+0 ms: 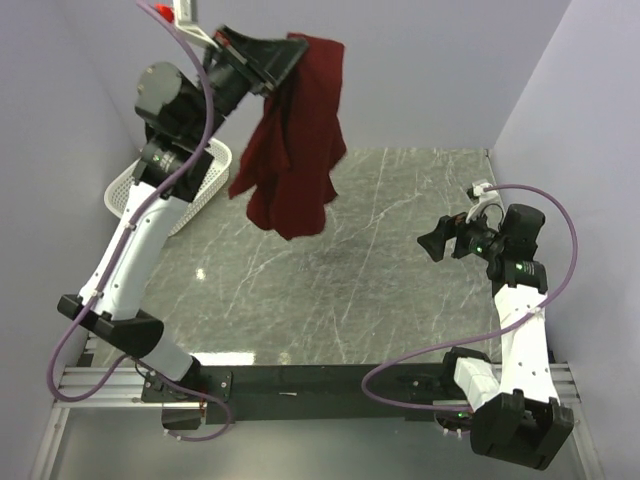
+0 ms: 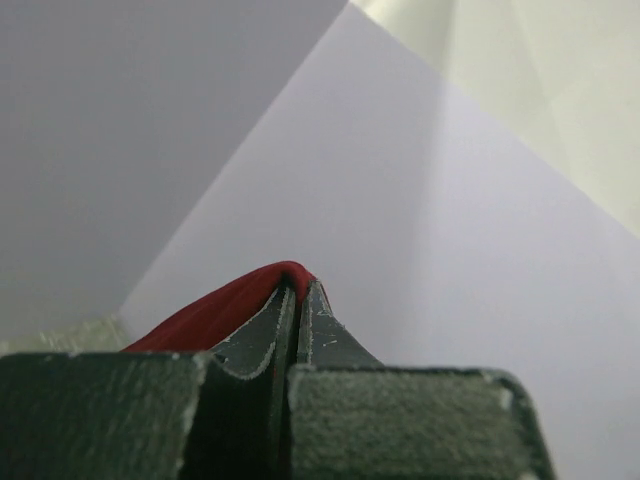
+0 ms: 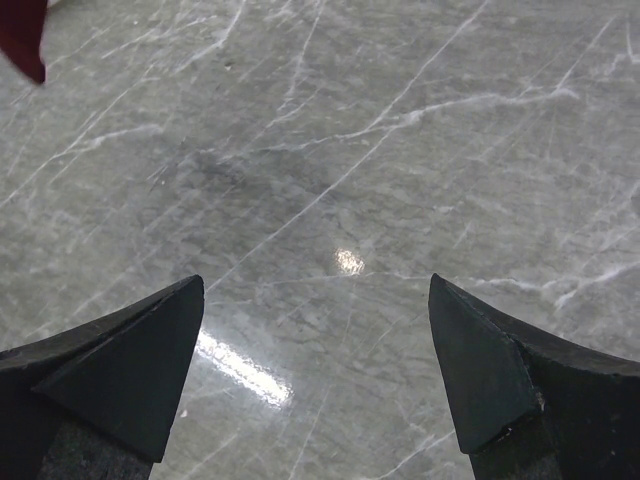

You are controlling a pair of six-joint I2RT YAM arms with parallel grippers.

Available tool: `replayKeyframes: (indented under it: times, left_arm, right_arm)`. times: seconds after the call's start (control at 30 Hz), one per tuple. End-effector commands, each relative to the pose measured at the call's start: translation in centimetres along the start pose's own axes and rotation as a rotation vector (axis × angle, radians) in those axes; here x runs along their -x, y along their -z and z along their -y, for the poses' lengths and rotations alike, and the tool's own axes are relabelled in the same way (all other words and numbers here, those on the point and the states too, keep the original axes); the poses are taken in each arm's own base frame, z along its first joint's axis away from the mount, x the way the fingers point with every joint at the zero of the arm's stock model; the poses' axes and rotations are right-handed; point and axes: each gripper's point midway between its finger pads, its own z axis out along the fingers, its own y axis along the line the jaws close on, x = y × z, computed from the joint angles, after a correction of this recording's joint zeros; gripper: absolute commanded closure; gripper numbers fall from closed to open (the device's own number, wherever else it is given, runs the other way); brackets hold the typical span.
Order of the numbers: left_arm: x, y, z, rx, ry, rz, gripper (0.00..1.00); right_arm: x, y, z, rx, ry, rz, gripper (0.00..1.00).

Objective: Fold and stack the t-shirts
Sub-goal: Move the tshirt to the center of the board

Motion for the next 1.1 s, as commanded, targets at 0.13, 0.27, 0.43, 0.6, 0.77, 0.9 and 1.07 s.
replayKeyframes:
  times: [0.13, 0.27, 0.43, 0.6, 0.77, 0.9, 1.07]
  left_arm:
    - [-2.7, 3.0, 3.5, -0.042, 0.035, 0.021, 1.00]
    - [-5.9, 4.0, 1.1, 0.037, 0.043, -0.019, 1.00]
    - [-10.5, 5.9, -3.2, 0.159, 0.042, -0.087, 1.00]
    - [-16.3, 9.0, -8.4, 0.244, -0.028, -0.213, 0.62]
    - [-19.2, 12.7, -13.8, 0.408, -0.182, -0.308, 0.01]
    - [-17.2, 15.3, -15.6, 0.525, -0.303, -0.272, 0.00]
    - [-17.5, 18.4, -17.4, 0.583, -0.432, -0.328, 0.01]
  right_arm:
    - [0.8, 0.7, 0.7, -0.039, 0.022, 0.039, 0.01]
    - [0.8, 0.8, 0.7, -0.038, 0.018, 0.042, 0.01]
    - [0.7, 1.0, 1.1, -0.047, 0.012, 0.042, 0.01]
    - [0.7, 1.2, 1.3, -0.053, 0.008, 0.042, 0.01]
    - [0.4, 1.1, 1.6, -0.058, -0.004, 0.036, 0.01]
    - [0.0, 1.0, 1.3, -0.026, -0.004, 0.026, 0.00]
    - [-1.4, 1.0, -1.7, 0.164, 0.062, 0.002, 0.03]
